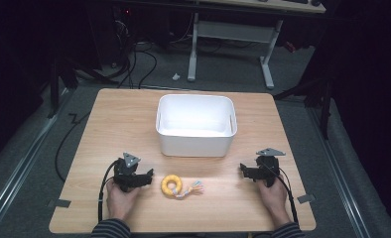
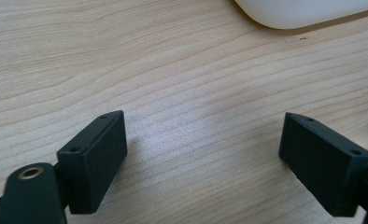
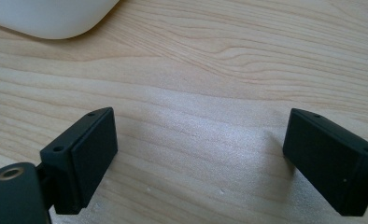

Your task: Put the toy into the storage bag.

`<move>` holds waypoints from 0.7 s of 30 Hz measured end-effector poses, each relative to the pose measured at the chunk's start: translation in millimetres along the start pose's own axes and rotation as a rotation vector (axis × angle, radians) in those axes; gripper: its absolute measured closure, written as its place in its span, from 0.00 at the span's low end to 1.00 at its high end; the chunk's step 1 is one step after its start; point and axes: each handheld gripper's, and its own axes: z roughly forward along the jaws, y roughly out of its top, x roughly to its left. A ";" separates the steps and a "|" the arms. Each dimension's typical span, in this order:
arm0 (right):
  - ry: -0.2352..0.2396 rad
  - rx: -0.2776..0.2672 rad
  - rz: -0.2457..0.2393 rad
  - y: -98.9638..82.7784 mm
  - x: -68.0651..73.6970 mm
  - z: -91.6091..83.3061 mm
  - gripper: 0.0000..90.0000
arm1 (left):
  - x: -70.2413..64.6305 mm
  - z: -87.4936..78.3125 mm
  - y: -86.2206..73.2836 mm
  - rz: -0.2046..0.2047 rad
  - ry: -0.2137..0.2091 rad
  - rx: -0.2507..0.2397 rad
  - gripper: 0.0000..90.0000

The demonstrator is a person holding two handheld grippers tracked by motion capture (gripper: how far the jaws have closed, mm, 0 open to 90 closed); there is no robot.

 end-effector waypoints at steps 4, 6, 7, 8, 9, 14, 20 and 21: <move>0.000 0.000 0.000 0.0 0.0 0.0 0.11 | 0.5 -0.3 0.7 0.003 -0.007 0.008 0.16; 0.000 0.000 0.000 0.0 0.0 0.0 0.11 | 0.9 -0.3 1.8 0.007 -0.009 0.017 0.17; 0.000 0.000 0.000 0.0 0.0 0.0 0.11 | 1.5 -0.5 3.6 0.010 -0.013 0.031 0.17; 0.000 0.000 0.000 0.0 0.0 0.0 0.11 | 1.5 -0.5 3.6 0.010 -0.013 0.031 0.17; 0.000 0.000 0.000 0.0 0.0 0.0 0.11 | 2.2 -0.8 4.7 0.009 -0.016 0.040 0.18; 0.000 0.000 0.000 0.0 0.1 0.0 0.11 | 4.1 -1.5 6.3 -0.008 -0.021 0.047 0.18; 0.000 0.000 0.000 0.0 0.1 0.0 0.11 | 6.8 -7.1 9.7 -0.028 -0.039 0.037 0.20; 0.000 0.000 0.000 -0.1 0.1 0.0 0.11 | 6.8 -10.2 11.8 -0.024 -0.047 0.031 0.21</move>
